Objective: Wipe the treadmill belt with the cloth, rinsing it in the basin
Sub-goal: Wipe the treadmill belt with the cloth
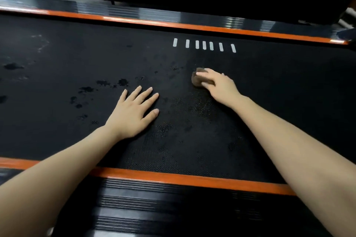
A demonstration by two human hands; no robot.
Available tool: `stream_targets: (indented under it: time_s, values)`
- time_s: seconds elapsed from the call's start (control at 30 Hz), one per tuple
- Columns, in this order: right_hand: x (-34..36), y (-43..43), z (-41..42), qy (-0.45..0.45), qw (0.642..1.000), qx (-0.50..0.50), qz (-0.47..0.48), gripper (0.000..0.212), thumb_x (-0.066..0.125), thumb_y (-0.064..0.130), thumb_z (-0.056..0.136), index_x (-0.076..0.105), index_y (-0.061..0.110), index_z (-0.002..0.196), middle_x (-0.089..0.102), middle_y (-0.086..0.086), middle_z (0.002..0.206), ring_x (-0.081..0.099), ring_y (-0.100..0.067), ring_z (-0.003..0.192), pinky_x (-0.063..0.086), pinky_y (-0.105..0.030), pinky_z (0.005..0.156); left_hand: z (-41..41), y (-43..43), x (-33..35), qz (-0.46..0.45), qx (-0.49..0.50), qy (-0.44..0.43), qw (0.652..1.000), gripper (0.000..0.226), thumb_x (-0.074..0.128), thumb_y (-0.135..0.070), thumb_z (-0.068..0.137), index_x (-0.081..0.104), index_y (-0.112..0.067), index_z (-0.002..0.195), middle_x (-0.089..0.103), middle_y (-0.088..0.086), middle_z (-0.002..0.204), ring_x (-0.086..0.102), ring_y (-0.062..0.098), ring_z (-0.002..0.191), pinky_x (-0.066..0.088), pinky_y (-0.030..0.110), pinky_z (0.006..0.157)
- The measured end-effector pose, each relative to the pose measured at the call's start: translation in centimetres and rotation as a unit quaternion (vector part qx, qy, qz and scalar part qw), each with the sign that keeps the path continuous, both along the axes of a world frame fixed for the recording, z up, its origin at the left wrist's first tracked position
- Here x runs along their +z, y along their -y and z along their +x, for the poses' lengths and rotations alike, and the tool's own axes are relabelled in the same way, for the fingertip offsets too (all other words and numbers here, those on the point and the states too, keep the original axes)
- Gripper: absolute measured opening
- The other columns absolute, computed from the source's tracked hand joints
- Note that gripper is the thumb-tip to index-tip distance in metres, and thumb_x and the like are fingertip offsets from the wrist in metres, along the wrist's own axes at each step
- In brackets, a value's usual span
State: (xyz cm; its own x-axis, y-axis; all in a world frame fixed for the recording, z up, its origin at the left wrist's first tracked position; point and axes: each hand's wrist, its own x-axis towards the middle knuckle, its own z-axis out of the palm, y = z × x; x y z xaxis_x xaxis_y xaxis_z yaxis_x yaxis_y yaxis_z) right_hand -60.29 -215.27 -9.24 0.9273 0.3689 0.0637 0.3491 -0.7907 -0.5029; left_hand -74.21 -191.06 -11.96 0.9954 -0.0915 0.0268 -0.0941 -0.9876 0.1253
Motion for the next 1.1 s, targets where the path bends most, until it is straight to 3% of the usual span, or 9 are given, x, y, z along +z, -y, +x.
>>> stream_targets:
  time_s: [0.07, 0.27, 0.4, 0.5, 0.67, 0.77, 0.83, 0.93, 1.1]
  values:
    - [-0.2, -1.7, -0.8, 0.01, 1.0, -0.012, -0.005, 0.038, 0.047, 0.023, 0.098, 0.048, 0.034, 0.135, 0.026, 0.004, 0.154, 0.016, -0.031, 0.143, 0.009, -0.042, 0.116, 0.2, -0.1, 0.0, 0.001, -0.001, 0.001, 1.0, 0.086, -0.006, -0.067, 0.076, 0.016, -0.03, 0.15, 0.009, -0.006, 0.159, 0.0, 0.02, 0.147, -0.002, 0.044, 0.117]
    - [-0.2, 2.2, -10.9, -0.022, 0.98, 0.194, 0.028, 0.044, 0.054, 0.013, 0.094, 0.05, 0.034, 0.132, 0.03, 0.01, 0.15, 0.018, -0.001, 0.138, 0.004, -0.028, 0.118, 0.0, -0.1, 0.0, 0.009, -0.01, 0.018, 1.0, 0.086, -0.005, -0.065, 0.077, 0.021, -0.028, 0.15, 0.014, -0.003, 0.159, 0.005, 0.024, 0.147, 0.002, 0.047, 0.116]
    - [1.5, 10.6, -12.7, -0.074, 0.993, 0.091, 0.014, 0.052, 0.055, 0.01, 0.093, 0.042, 0.05, 0.124, 0.025, 0.015, 0.149, 0.015, -0.002, 0.141, 0.008, -0.038, 0.12, 0.1, -0.1, -0.2, 0.017, -0.015, 0.025, 0.999, 0.086, -0.006, -0.064, 0.077, 0.022, -0.026, 0.15, 0.016, 0.0, 0.158, 0.008, 0.026, 0.146, 0.004, 0.049, 0.115]
    - [2.2, 13.2, -14.8, -0.093, 0.995, 0.013, 0.021, 0.051, 0.055, 0.011, 0.093, 0.043, 0.049, 0.124, 0.021, 0.015, 0.151, 0.01, -0.001, 0.141, 0.01, -0.04, 0.119, 0.3, -0.1, -0.5, 0.011, -0.022, 0.041, 0.999, 0.086, -0.003, -0.062, 0.079, 0.028, -0.022, 0.149, 0.021, 0.004, 0.157, 0.012, 0.031, 0.145, 0.006, 0.053, 0.114]
    - [1.0, 2.0, -16.6, -0.071, 0.987, 0.142, 0.016, 0.044, 0.056, 0.014, 0.093, 0.047, 0.029, 0.134, 0.02, 0.009, 0.152, 0.009, -0.011, 0.144, 0.001, -0.038, 0.119, 0.8, -0.3, -0.6, 0.008, -0.029, 0.035, 0.999, 0.087, -0.005, -0.062, 0.078, 0.029, -0.023, 0.148, 0.022, 0.004, 0.157, 0.013, 0.032, 0.144, 0.008, 0.054, 0.113]
    - [0.7, -3.0, -17.2, -0.081, 0.976, 0.201, 0.018, 0.042, 0.054, 0.014, 0.095, 0.05, 0.025, 0.135, 0.021, 0.005, 0.155, 0.007, -0.01, 0.145, -0.002, -0.033, 0.119, 0.9, -1.3, -0.2, 0.01, -0.056, 0.051, 0.997, 0.081, 0.001, -0.06, 0.082, 0.039, -0.026, 0.144, 0.034, 0.004, 0.152, 0.026, 0.033, 0.14, 0.019, 0.054, 0.11]
    - [0.8, -1.2, -17.3, -0.103, 0.973, 0.205, 0.019, 0.045, 0.054, 0.012, 0.094, 0.047, 0.027, 0.136, 0.018, 0.009, 0.154, 0.006, -0.004, 0.144, -0.002, -0.032, 0.119, 1.2, -2.6, 0.1, 0.026, -0.082, 0.057, 0.995, 0.078, 0.0, -0.061, 0.082, 0.038, -0.033, 0.144, 0.034, -0.002, 0.152, 0.028, 0.027, 0.14, 0.021, 0.051, 0.11]
    - [1.8, 6.4, -17.8, -0.145, 0.979, 0.141, 0.013, 0.05, 0.056, 0.008, 0.093, 0.048, 0.038, 0.132, 0.017, 0.019, 0.151, 0.008, 0.006, 0.141, 0.002, -0.037, 0.12, 1.5, -4.5, 0.2, 0.023, -0.116, 0.034, 0.992, 0.077, -0.005, -0.065, 0.08, 0.027, -0.04, 0.146, 0.024, -0.009, 0.155, 0.018, 0.018, 0.144, 0.009, 0.052, 0.114]
    - [3.6, 10.9, -19.6, -0.177, 0.983, 0.046, 0.014, 0.06, 0.057, 0.005, 0.091, 0.048, 0.057, 0.121, 0.023, 0.031, 0.144, 0.01, 0.013, 0.137, 0.008, -0.032, 0.119, 1.3, -4.6, -0.1, 0.009, -0.12, 0.028, 0.992, 0.078, -0.007, -0.064, 0.079, 0.022, -0.04, 0.147, 0.019, -0.008, 0.157, 0.01, 0.021, 0.146, 0.005, 0.053, 0.115]
